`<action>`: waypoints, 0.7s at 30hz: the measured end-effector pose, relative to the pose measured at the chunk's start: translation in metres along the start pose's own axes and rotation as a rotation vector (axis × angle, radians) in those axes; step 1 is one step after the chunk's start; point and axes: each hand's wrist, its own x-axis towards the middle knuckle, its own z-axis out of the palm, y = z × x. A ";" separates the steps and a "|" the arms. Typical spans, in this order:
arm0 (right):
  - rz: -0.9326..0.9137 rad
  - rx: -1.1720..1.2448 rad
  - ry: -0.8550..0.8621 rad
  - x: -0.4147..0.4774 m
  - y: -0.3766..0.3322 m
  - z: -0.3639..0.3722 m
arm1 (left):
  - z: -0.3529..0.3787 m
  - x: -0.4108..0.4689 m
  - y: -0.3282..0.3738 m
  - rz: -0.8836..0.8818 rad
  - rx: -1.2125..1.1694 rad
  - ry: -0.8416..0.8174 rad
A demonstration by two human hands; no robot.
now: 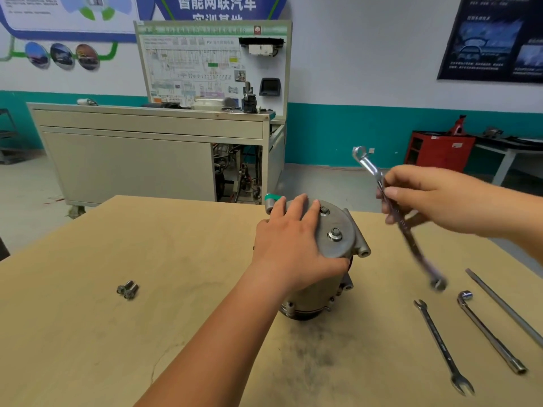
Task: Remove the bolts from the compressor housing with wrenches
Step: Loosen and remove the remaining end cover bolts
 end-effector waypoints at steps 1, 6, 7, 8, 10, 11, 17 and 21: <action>0.062 0.160 -0.030 -0.006 -0.003 0.007 | 0.000 0.000 0.000 0.001 0.000 0.000; 0.274 0.614 -0.287 -0.030 -0.025 0.038 | 0.000 0.001 0.002 0.005 0.012 0.001; 0.288 0.653 -0.308 -0.032 -0.028 0.042 | 0.000 0.001 0.002 0.005 0.014 0.000; 0.300 0.681 -0.320 -0.034 -0.030 0.046 | 0.000 0.001 0.002 0.007 0.016 -0.001; 0.321 0.709 -0.330 -0.035 -0.032 0.051 | 0.000 0.001 0.002 0.012 0.022 0.002; 0.327 0.711 -0.330 -0.035 -0.033 0.052 | -0.001 0.001 0.001 0.014 0.024 0.005; 0.323 0.628 -0.350 -0.042 -0.030 0.053 | -0.002 0.000 0.002 -0.003 0.020 0.014; 0.327 0.566 -0.448 -0.043 -0.021 0.050 | -0.001 0.000 0.003 0.009 0.025 0.023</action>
